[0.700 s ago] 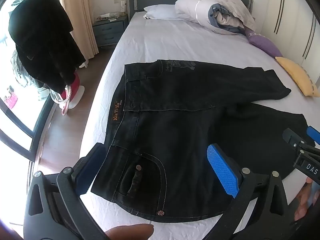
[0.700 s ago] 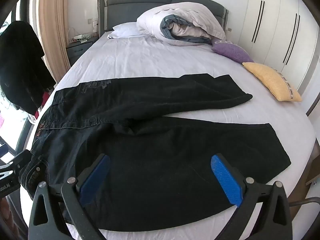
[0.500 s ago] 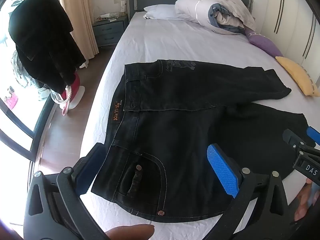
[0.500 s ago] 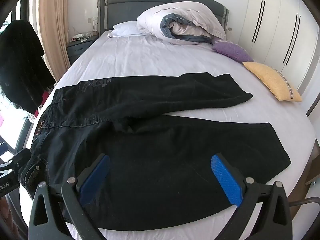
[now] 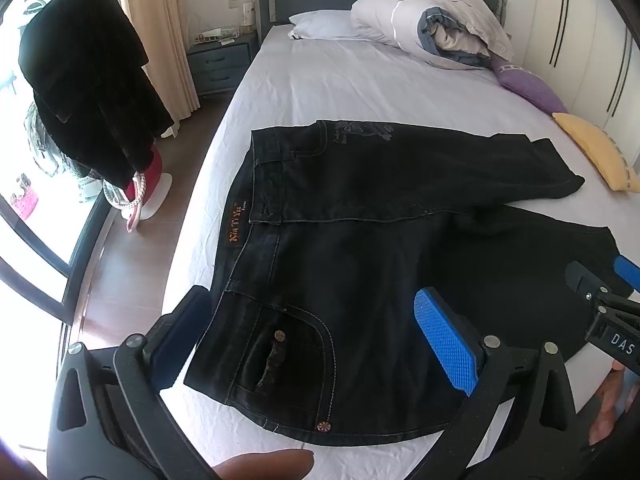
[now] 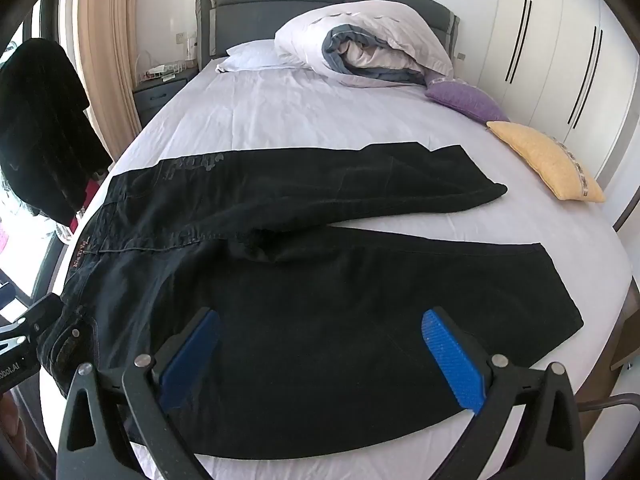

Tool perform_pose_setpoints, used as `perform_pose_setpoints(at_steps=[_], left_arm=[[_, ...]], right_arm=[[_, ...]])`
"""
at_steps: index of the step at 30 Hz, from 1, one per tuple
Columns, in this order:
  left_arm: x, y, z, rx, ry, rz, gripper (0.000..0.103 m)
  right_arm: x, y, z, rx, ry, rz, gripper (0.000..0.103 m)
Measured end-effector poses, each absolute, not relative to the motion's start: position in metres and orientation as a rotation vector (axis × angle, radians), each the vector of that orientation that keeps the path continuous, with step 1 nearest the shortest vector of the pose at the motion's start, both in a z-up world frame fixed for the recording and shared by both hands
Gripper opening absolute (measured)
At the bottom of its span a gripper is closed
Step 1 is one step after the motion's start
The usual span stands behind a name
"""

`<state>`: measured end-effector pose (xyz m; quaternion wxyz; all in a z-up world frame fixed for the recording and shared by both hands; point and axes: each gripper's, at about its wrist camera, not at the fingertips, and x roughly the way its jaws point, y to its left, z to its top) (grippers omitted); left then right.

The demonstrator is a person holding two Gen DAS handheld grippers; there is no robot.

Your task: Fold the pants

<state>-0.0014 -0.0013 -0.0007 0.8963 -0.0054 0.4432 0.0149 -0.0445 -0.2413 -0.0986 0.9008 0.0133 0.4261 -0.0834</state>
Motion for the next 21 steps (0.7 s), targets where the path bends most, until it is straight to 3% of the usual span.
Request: perform_pose_setpoints(at_steps=[21], left_arm=[[0.0003,-0.0011,-0.0023,-0.007,0.923,0.032,0.103]], right_arm=[[-0.0437,-0.2390,-0.1021,0.033,0.892,-0.169,0.103]])
